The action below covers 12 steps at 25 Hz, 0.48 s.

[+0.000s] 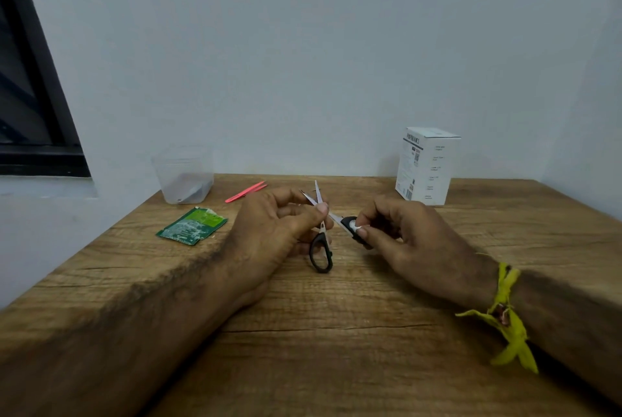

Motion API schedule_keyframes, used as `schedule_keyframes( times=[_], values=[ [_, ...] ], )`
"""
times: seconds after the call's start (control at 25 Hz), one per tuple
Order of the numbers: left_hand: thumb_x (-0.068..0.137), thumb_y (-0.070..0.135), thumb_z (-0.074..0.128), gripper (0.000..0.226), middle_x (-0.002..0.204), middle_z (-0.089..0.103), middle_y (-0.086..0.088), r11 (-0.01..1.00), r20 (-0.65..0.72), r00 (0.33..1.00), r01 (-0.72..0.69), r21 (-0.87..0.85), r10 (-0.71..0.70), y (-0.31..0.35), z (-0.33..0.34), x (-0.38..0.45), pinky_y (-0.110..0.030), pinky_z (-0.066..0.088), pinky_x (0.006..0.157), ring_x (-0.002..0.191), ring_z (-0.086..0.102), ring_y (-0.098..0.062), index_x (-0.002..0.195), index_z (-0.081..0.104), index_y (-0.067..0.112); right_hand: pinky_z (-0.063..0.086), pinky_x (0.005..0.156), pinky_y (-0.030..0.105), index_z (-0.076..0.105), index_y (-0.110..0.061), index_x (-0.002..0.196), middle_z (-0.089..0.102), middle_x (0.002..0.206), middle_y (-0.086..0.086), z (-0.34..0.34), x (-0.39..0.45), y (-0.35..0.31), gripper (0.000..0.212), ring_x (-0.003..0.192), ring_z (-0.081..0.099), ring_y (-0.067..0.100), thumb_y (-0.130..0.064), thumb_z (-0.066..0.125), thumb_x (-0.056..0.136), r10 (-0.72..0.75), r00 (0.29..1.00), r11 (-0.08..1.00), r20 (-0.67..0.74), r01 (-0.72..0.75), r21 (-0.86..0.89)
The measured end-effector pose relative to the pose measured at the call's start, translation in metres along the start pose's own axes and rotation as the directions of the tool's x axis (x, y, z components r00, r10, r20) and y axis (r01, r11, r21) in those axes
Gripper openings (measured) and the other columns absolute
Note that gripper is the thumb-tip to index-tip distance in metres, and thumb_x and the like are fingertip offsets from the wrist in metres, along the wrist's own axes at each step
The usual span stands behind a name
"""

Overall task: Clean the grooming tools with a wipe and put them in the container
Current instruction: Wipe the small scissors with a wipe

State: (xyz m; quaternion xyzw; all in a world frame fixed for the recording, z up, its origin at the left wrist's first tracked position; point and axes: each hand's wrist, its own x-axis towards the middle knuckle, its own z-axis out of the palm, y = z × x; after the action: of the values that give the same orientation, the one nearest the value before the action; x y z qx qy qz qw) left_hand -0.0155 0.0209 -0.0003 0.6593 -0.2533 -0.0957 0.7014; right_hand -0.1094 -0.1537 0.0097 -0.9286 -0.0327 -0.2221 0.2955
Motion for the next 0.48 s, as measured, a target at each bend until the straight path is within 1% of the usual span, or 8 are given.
schedule_keyframes(
  times=[0.08,0.12,0.24,0.32,0.4,0.48],
  values=[
    [0.086,0.01,0.077,0.006,0.085,0.078,-0.014,0.999,-0.014,1.0,0.022,-0.026,-0.022,0.0005,-0.0003,0.0009,-0.028,0.058,0.054,0.063,0.072,-0.02,0.084,0.071,0.007,0.046,0.065,0.013,0.067,-0.025,0.087,0.066,0.079,-0.012,0.0001,0.0005,0.0021,0.009,0.077,0.06,0.0,-0.018,0.065,0.092,0.017,1.0,0.999,-0.026,-0.016,0.03],
    [0.085,0.009,0.077,0.007,0.086,0.077,-0.015,0.998,-0.025,0.999,0.035,-0.057,-0.037,0.0005,-0.0004,0.0012,-0.03,0.059,0.055,0.063,0.072,-0.021,0.083,0.071,0.006,0.046,0.065,0.014,0.067,-0.025,0.086,0.066,0.08,-0.012,0.0006,0.0002,0.0025,0.008,0.078,0.06,0.0,-0.02,0.066,0.092,0.035,0.997,0.997,-0.075,-0.03,0.067],
    [0.083,0.007,0.078,0.008,0.086,0.077,-0.018,0.989,-0.045,0.996,0.065,-0.131,-0.071,-0.0001,-0.0008,0.0012,-0.033,0.061,0.055,0.064,0.073,-0.026,0.083,0.07,0.006,0.051,0.065,0.02,0.069,-0.024,0.089,0.068,0.087,-0.011,0.0031,-0.0024,0.0004,0.006,0.083,0.062,0.004,-0.019,0.067,0.091,0.049,0.951,0.988,-0.306,0.0,0.156],
    [0.082,0.008,0.079,0.008,0.083,0.077,-0.016,0.991,-0.03,0.997,0.064,-0.121,-0.068,-0.001,-0.0013,0.0009,-0.032,0.06,0.055,0.064,0.074,-0.026,0.079,0.071,0.009,0.05,0.063,0.018,0.07,-0.023,0.092,0.067,0.088,-0.01,0.0048,-0.0044,-0.0023,0.006,0.081,0.061,0.006,-0.017,0.068,0.091,0.013,0.921,0.99,-0.39,0.042,0.131],
    [0.084,0.011,0.078,0.008,0.081,0.077,-0.014,0.994,0.006,0.998,0.059,-0.091,-0.058,-0.0013,-0.0008,0.0,-0.03,0.06,0.055,0.065,0.075,-0.025,0.08,0.072,0.01,0.048,0.061,0.018,0.071,-0.021,0.093,0.067,0.086,-0.009,0.0066,-0.0054,-0.0039,0.007,0.08,0.061,0.008,-0.015,0.069,0.089,-0.027,0.907,0.993,-0.421,0.074,0.097],
    [0.09,0.015,0.072,0.011,0.08,0.077,-0.012,0.995,0.048,0.997,0.066,-0.069,-0.063,-0.0011,0.0005,-0.0008,-0.03,0.06,0.055,0.066,0.075,-0.023,0.081,0.073,0.009,0.049,0.063,0.021,0.071,-0.017,0.094,0.065,0.084,-0.008,0.0069,-0.0054,-0.0047,0.007,0.079,0.06,0.008,-0.013,0.069,0.088,-0.098,0.893,0.992,-0.44,0.121,0.023]
  ],
)
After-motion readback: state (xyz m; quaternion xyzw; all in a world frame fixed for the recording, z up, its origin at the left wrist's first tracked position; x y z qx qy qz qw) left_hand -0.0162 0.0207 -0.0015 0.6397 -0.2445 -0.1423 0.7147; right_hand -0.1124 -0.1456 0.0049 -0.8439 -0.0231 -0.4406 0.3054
